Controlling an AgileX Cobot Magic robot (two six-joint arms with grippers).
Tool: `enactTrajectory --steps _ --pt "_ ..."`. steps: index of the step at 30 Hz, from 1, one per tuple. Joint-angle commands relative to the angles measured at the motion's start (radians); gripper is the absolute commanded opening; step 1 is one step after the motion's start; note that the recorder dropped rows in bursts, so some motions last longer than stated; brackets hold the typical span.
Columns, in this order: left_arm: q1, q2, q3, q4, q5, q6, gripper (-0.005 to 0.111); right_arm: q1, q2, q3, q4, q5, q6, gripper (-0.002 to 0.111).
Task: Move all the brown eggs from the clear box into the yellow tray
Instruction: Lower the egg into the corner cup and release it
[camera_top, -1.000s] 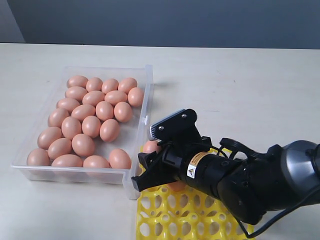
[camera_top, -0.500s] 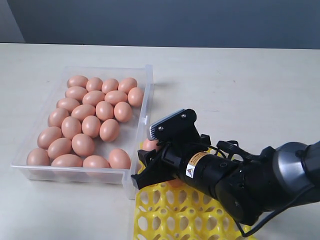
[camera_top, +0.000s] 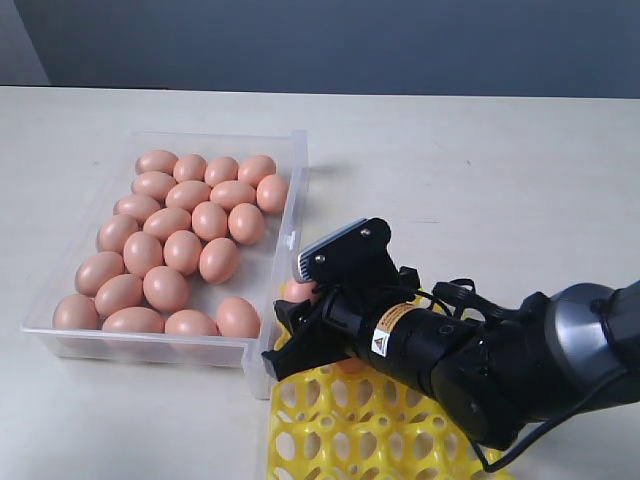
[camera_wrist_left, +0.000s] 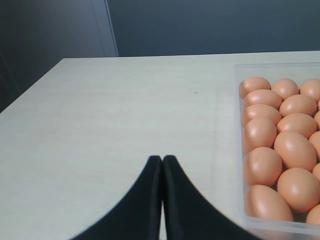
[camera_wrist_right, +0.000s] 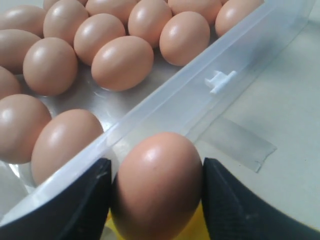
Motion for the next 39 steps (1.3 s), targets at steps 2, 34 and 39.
enactTrajectory --steps 2,34,39 --pt "-0.005 -0.005 0.004 0.0 -0.011 0.0 0.0 0.003 0.005 -0.006 0.0 0.022 -0.031 0.048" --pt "-0.005 -0.005 0.004 0.0 -0.011 0.0 0.0 0.003 0.005 -0.006 0.137 0.01 -0.115 0.054" --pt "-0.005 -0.005 0.004 0.0 -0.011 0.0 0.0 0.003 0.005 -0.006 0.137 0.005 -0.115 0.062"
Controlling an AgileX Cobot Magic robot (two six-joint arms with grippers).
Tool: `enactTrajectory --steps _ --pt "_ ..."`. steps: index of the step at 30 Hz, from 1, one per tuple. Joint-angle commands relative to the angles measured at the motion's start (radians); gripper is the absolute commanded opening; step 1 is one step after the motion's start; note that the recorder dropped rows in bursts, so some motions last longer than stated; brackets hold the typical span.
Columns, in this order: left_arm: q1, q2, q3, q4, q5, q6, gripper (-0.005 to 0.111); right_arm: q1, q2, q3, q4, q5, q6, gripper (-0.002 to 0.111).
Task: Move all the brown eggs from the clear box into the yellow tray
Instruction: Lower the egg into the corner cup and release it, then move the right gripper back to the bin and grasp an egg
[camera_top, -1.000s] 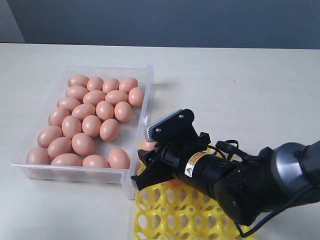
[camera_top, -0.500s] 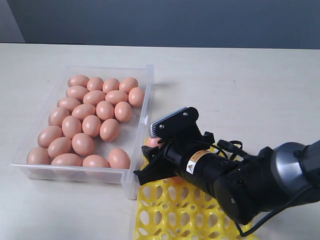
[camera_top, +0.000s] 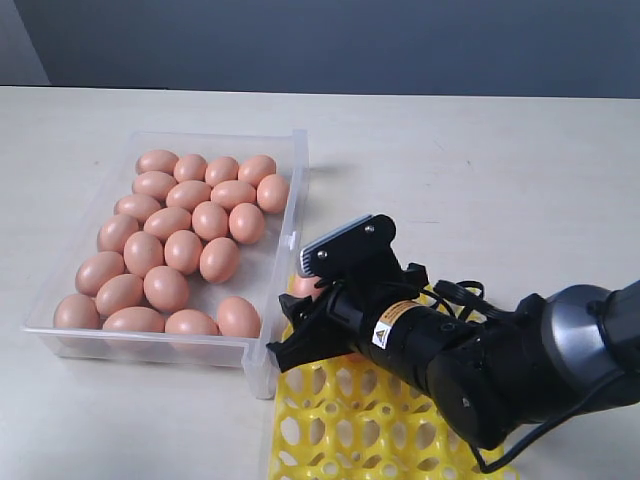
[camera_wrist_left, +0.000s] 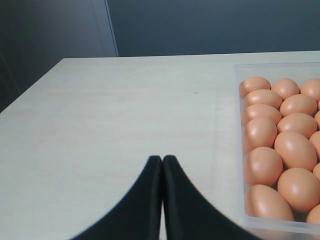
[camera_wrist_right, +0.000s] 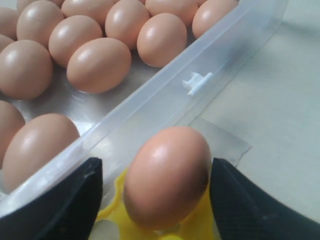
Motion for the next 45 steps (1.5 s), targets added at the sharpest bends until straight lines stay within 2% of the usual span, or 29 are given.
enactTrajectory --steps 1,12,25,28,29,30,31,33,35,36,38,39,41,45 --pt "-0.005 -0.005 0.004 0.0 -0.011 0.0 0.0 0.001 0.005 0.0 -0.007 0.009 -0.005 0.062" --pt "-0.005 -0.005 0.004 0.0 -0.011 0.0 0.0 0.001 -0.005 0.0 0.006 -0.026 -0.005 0.062" --pt "-0.005 -0.005 0.004 0.0 -0.011 0.0 0.0 0.001 -0.206 -0.007 0.064 -0.007 -0.05 0.062" --pt "-0.005 -0.005 0.004 0.0 -0.011 0.0 0.0 -0.018 -0.211 -0.091 0.09 0.126 -0.062 0.059" --pt "-0.005 -0.005 0.004 0.0 -0.011 0.0 0.0 -0.031 -0.209 -0.145 0.087 0.221 -0.065 0.055" --pt "-0.005 -0.005 0.004 0.0 -0.011 0.0 0.0 -0.049 -0.197 -0.226 0.077 0.386 -0.087 0.05" --pt "-0.005 -0.005 0.004 0.0 -0.011 0.0 0.0 -0.063 -0.177 -0.323 0.045 0.521 -0.119 0.051" --pt "-0.005 -0.005 0.004 0.0 -0.011 0.0 0.0 -0.087 -0.117 -0.526 -0.03 0.766 -0.138 0.062" --pt "-0.005 -0.005 0.004 0.0 -0.011 0.0 0.0 -0.097 -0.039 -0.732 -0.076 0.96 -0.136 0.061" --pt "-0.005 -0.005 0.004 0.0 -0.011 0.0 0.0 -0.103 0.024 -0.862 -0.079 1.112 -0.128 0.059" --pt "-0.005 -0.005 0.004 0.0 -0.011 0.0 0.0 -0.111 0.139 -1.046 -0.132 1.333 -0.055 0.059" --pt "-0.005 -0.005 0.004 0.0 -0.011 0.0 0.0 -0.115 0.192 -1.128 -0.201 1.416 0.057 0.059" --pt "-0.005 -0.005 0.004 0.0 -0.011 0.0 0.0 -0.127 0.274 -1.224 -0.262 1.526 0.194 0.059" --pt "-0.005 -0.005 0.004 0.0 -0.011 0.0 0.0 -0.142 0.367 -1.304 -0.246 1.598 0.194 0.059"
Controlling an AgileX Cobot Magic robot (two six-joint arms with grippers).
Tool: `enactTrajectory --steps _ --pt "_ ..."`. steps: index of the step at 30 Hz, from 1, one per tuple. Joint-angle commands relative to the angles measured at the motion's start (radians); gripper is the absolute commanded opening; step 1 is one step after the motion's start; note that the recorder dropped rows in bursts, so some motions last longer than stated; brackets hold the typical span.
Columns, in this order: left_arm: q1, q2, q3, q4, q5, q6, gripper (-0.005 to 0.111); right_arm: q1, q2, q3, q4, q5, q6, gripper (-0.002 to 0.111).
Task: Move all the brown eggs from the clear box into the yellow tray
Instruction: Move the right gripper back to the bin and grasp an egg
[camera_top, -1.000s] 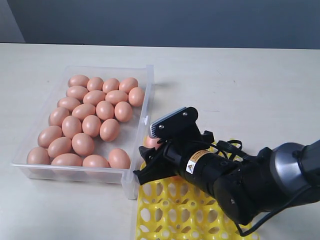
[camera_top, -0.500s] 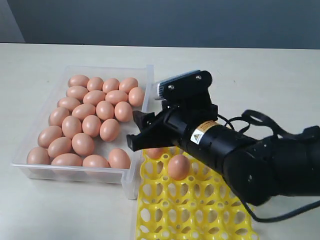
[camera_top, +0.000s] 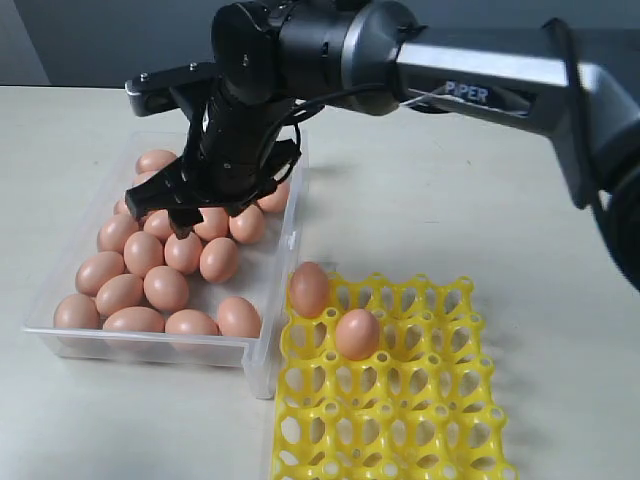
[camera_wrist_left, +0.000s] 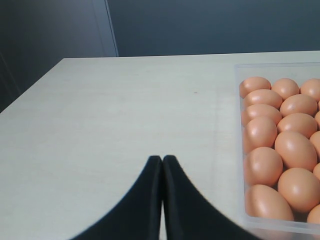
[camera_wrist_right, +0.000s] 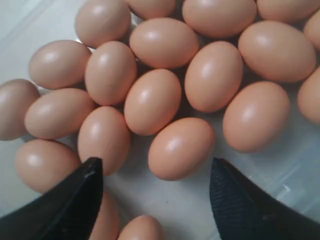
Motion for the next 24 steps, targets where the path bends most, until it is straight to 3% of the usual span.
enactTrajectory --steps 1,21,24 --pt "-0.005 -0.005 0.004 0.0 -0.011 0.0 0.0 -0.022 0.074 -0.066 -0.016 0.05 0.026 0.059" --pt "-0.005 -0.005 0.004 0.0 -0.011 0.0 0.0 -0.053 0.213 -0.069 0.118 -0.01 0.045 0.059" --pt "-0.005 -0.005 0.004 0.0 -0.011 0.0 0.0 -0.053 0.213 -0.069 0.118 -0.002 0.035 0.045"
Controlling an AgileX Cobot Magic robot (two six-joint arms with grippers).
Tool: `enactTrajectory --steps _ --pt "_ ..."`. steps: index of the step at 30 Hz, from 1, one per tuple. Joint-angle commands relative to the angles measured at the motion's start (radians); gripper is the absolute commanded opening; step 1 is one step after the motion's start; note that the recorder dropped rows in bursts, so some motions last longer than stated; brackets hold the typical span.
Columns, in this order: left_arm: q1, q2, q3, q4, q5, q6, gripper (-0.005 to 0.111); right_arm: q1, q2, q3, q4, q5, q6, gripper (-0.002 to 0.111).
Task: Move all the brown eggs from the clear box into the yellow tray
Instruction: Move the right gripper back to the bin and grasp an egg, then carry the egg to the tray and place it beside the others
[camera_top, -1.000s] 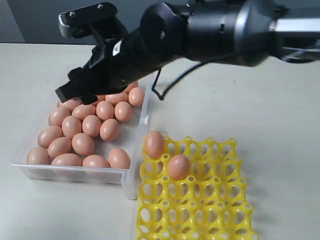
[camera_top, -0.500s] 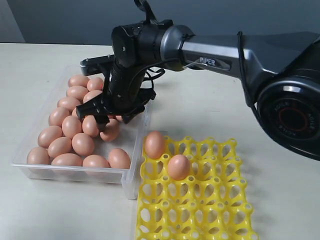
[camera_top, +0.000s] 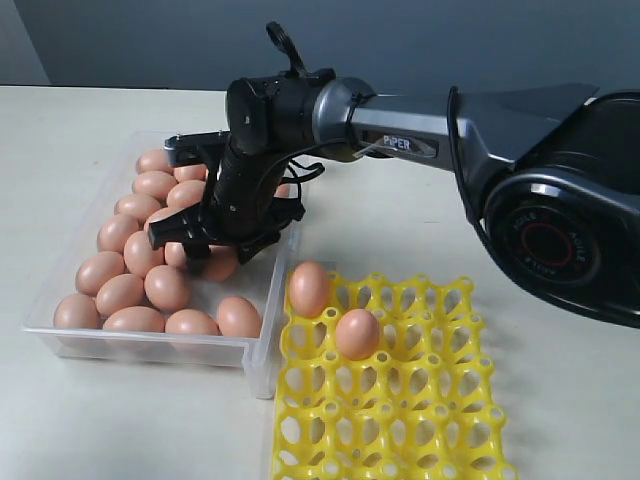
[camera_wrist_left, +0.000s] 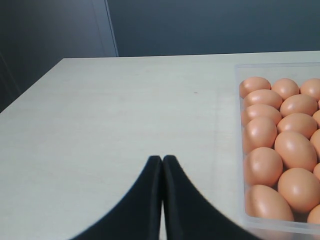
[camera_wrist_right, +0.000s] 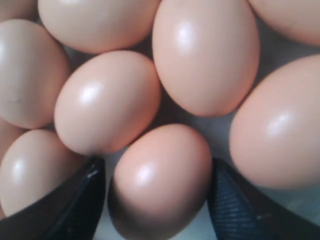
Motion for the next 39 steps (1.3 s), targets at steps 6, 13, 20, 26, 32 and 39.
enactTrajectory --steps 6,13,20,26,32,39 --pt "-0.005 -0.005 0.004 0.0 -0.011 0.0 0.0 -0.005 -0.018 0.002 -0.007 0.021 -0.074 0.001" --pt "-0.005 -0.005 0.004 0.0 -0.011 0.0 0.0 -0.003 -0.163 0.025 -0.002 -0.025 -0.143 0.0" --pt "-0.005 -0.005 0.004 0.0 -0.011 0.0 0.0 -0.003 -0.537 0.369 -0.039 -0.435 -0.175 0.0" --pt "-0.005 -0.005 0.004 0.0 -0.011 0.0 0.0 -0.005 -0.842 0.831 -0.068 -0.904 -0.175 0.0" --pt "-0.005 -0.005 0.004 0.0 -0.011 0.0 0.0 -0.005 -0.924 1.161 -0.078 -1.125 -0.175 0.0" --pt "-0.005 -0.005 0.004 0.0 -0.011 0.0 0.0 -0.005 -0.875 1.269 -0.001 -1.232 -0.175 0.0"
